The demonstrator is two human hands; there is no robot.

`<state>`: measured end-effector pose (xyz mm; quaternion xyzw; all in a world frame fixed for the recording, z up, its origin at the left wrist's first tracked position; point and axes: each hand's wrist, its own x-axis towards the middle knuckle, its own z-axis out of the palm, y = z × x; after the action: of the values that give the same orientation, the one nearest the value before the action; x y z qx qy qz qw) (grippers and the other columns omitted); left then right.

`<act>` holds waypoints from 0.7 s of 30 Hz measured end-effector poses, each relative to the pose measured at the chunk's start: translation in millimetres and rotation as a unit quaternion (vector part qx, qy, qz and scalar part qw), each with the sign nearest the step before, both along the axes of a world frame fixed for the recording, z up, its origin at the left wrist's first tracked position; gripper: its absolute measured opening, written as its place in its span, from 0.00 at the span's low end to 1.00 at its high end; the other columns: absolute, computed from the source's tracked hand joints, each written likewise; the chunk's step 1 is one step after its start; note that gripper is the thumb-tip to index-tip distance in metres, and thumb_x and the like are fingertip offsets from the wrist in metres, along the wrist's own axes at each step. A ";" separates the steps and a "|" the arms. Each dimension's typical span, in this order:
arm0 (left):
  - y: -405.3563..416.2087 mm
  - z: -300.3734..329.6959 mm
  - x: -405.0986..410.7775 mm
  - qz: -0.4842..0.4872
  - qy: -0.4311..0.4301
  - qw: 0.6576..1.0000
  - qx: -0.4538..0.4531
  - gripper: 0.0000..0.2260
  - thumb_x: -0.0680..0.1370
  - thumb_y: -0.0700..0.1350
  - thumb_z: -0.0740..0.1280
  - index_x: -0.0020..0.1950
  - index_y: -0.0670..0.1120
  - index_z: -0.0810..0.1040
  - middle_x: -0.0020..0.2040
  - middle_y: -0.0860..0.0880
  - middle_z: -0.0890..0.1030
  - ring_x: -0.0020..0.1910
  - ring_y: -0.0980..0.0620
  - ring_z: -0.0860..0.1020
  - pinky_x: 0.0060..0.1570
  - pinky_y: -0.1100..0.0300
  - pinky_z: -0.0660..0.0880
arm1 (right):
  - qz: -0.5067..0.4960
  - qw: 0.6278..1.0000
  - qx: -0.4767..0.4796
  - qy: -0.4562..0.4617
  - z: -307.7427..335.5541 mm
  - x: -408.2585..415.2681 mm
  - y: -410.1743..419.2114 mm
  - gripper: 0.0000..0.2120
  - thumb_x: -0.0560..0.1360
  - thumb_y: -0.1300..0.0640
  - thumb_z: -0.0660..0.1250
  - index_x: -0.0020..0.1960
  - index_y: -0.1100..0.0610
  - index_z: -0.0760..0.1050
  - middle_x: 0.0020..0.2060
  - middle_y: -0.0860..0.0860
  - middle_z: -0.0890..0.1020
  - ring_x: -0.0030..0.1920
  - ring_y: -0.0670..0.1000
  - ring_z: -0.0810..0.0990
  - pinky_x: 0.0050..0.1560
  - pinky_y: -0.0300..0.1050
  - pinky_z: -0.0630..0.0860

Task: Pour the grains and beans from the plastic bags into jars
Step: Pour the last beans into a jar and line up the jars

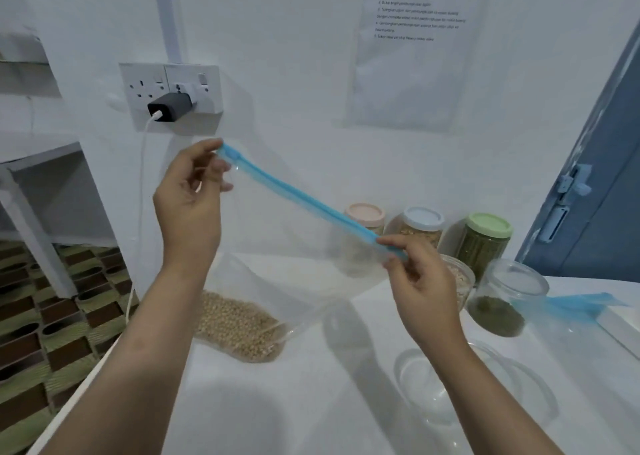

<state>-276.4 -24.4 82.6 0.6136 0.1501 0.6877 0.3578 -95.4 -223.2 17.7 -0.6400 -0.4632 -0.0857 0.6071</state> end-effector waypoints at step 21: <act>-32.4 -87.2 -55.2 0.001 0.285 0.957 -0.046 0.20 0.80 0.51 0.64 0.72 0.62 0.67 0.56 0.61 0.81 0.61 0.63 0.76 0.52 0.72 0.70 | 0.015 0.973 -0.014 -0.230 50.7 -44.6 73.9 0.20 0.79 0.67 0.63 0.69 0.55 0.77 0.42 0.47 0.69 0.40 0.38 0.69 0.43 0.26 0.64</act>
<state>-331.7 -56.8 -4.6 0.7668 0.2777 0.4770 0.3278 -140.0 -149.3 68.3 -0.6047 -0.6010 -0.2145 0.4766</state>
